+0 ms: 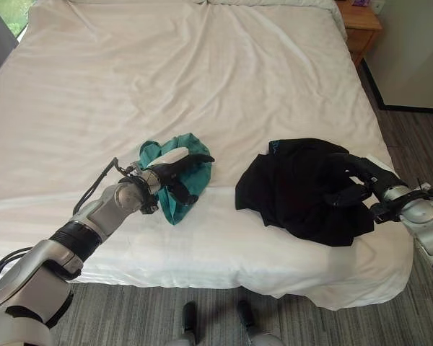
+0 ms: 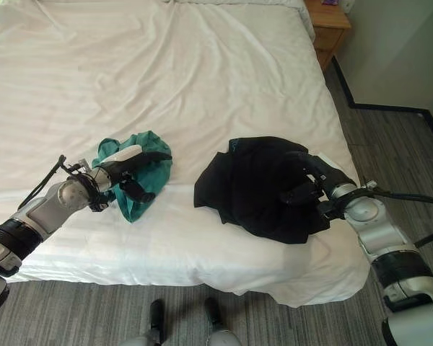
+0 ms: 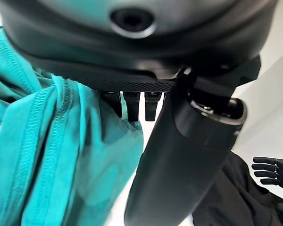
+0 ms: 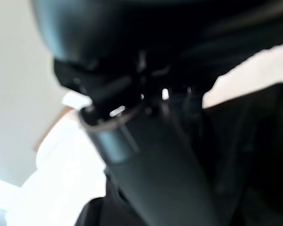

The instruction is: Pick up bed clothes into laundry basket.

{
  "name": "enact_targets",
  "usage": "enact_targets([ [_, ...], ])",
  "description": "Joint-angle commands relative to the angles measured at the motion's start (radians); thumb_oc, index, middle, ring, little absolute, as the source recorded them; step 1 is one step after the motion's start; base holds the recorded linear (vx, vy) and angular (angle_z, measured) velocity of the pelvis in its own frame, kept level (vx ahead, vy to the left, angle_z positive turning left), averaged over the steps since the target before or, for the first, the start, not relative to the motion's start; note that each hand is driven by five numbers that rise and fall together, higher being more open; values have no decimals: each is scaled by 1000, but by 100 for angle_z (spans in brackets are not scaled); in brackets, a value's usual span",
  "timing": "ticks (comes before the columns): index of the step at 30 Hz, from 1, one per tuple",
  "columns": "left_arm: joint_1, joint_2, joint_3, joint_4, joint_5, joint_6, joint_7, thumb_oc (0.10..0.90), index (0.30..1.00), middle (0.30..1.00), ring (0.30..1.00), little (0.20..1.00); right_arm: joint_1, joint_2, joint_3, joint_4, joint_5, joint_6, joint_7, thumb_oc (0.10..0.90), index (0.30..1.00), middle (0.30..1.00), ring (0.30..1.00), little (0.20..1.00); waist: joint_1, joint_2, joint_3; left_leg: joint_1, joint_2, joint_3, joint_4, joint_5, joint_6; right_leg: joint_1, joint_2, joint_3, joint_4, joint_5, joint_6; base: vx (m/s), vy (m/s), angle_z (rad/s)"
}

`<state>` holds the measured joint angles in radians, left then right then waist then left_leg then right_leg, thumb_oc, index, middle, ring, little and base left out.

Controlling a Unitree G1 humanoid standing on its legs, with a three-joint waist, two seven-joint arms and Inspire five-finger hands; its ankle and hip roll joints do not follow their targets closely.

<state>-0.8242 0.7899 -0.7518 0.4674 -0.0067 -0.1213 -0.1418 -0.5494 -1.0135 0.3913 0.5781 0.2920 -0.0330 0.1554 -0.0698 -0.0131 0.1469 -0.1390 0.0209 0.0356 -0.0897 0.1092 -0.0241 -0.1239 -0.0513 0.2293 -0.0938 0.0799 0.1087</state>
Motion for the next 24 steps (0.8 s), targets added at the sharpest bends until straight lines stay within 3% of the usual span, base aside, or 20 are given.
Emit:
enact_targets([
  [1,-171,8,10,33,7,-35,69,800,900,900,900,900,-117,-70,-53,-41,9,-46,-61,800,900,900,900,900,35,17,-60,13,6,-28,2,-71,-36,-20,-3,-2,7,-11,116,34,-14,21],
  [5,-168,38,27,11,5,-39,79,800,900,900,900,900,-99,-82,-73,-63,16,-43,-59,800,900,900,900,900,38,20,-55,2,4,-33,2,-67,-39,-25,-3,-9,7,-12,113,57,-19,8],
  [8,-143,109,66,-40,-1,-44,88,800,900,900,900,900,-69,-90,-102,-104,33,-46,-49,800,900,900,900,900,47,25,-50,-2,3,-43,2,-67,-41,-25,-5,-16,7,-17,110,76,-22,8],
  [9,-127,168,91,-66,-1,-50,95,800,900,900,900,900,-54,-91,-116,-120,41,-46,-43,800,900,900,900,900,56,27,-49,-2,1,-49,2,-68,-42,-24,-5,-19,7,-21,109,55,-22,7],
  [13,-82,227,134,-106,4,-57,102,800,900,900,900,900,-10,-63,-140,-115,44,-44,-37,800,900,900,900,900,62,38,-40,-1,0,-59,2,-69,-41,-18,-8,-24,7,-30,107,39,1,8],
  [20,-15,135,170,-71,41,-35,107,800,900,900,900,900,94,31,-195,-50,27,-31,-48,800,900,900,900,900,50,38,-19,-11,-1,-58,2,-74,-36,-35,-7,-12,7,-28,104,-2,3,3],
  [24,34,1,189,26,74,-6,132,800,900,900,900,900,128,108,-218,-12,33,-26,-70,800,900,900,900,900,39,34,-6,-18,3,-51,2,-76,-34,-46,-4,-3,7,-29,100,-8,-3,-4],
])
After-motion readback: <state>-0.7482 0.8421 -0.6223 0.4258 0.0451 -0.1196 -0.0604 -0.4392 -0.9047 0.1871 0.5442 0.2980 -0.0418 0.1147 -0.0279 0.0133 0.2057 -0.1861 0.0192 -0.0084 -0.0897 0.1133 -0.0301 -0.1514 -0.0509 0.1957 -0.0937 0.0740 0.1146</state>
